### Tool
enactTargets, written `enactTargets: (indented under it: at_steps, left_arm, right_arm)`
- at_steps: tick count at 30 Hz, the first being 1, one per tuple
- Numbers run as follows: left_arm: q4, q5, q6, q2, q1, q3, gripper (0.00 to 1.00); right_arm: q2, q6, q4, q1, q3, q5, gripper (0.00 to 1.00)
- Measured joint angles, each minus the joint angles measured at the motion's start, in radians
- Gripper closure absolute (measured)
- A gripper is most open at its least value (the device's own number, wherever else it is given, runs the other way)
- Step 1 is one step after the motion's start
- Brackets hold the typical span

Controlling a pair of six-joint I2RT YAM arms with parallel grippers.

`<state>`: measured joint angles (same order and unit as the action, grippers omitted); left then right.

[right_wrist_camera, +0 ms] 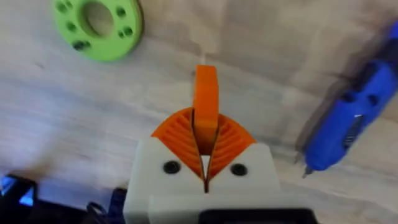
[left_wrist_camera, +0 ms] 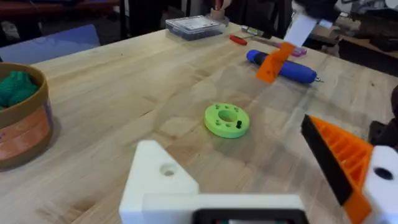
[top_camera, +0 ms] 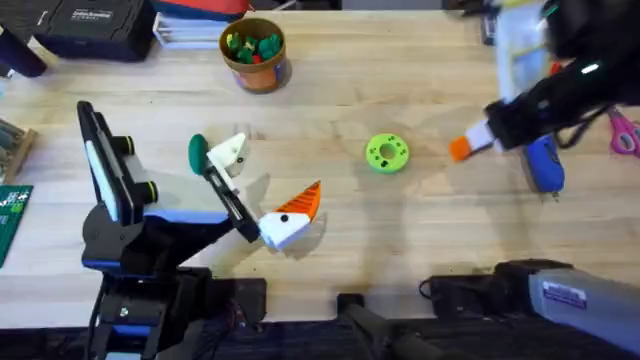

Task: Pick up the gripper from the table and insert it into the empty holder that is missing its gripper. Then pick up a screw, insert it into the mounting hole, and use the screwdriver to tighten it. Finally, clean up the table by picking up the vegetable and placing it into the bucket.

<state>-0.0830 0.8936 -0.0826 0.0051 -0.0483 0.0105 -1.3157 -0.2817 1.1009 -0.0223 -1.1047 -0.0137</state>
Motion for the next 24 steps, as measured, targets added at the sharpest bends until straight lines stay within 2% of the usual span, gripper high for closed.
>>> enactTargets:
  at_steps: [5, 8, 11, 14, 17, 21, 24]
  left_arm:
    - [0.0, 0.0, 0.0, 0.0, 0.0, 0.0, 0.015]
    - [0.0, 0.0, 0.0, 0.0, 0.0, 0.0, 0.015]
    - [0.0, 0.0, 0.0, 0.0, 0.0, 0.0, 0.015]
    - [0.0, 0.001, 0.0, 0.0, 0.0, 0.0, 0.014]
    - [0.0, 0.001, 0.0, 0.0, 0.0, 0.0, 0.014]
    - [0.0, 0.0, 0.0, 0.0, 0.0, 0.0, 0.014]
    - [0.0, 0.001, 0.0, 0.0, 0.0, 0.0, 0.014]
  right_arm:
    - [0.198, 0.0, -0.025, 0.02, -0.06, -0.095, 0.988]
    - [0.29, 0.0, -0.071, 0.058, -0.054, -0.232, 0.989]
    - [0.321, 0.017, -0.186, 0.078, -0.001, -0.406, 0.989]
    - [0.287, 0.093, -0.369, 0.078, 0.1, -0.603, 0.99]
    - [0.199, 0.258, -0.557, 0.063, 0.184, -0.74, 0.99]
    - [0.06, 0.513, -0.688, -0.006, 0.222, -0.829, 0.99]
    - [-0.024, 0.65, -0.767, -0.08, 0.223, -0.861, 0.99]
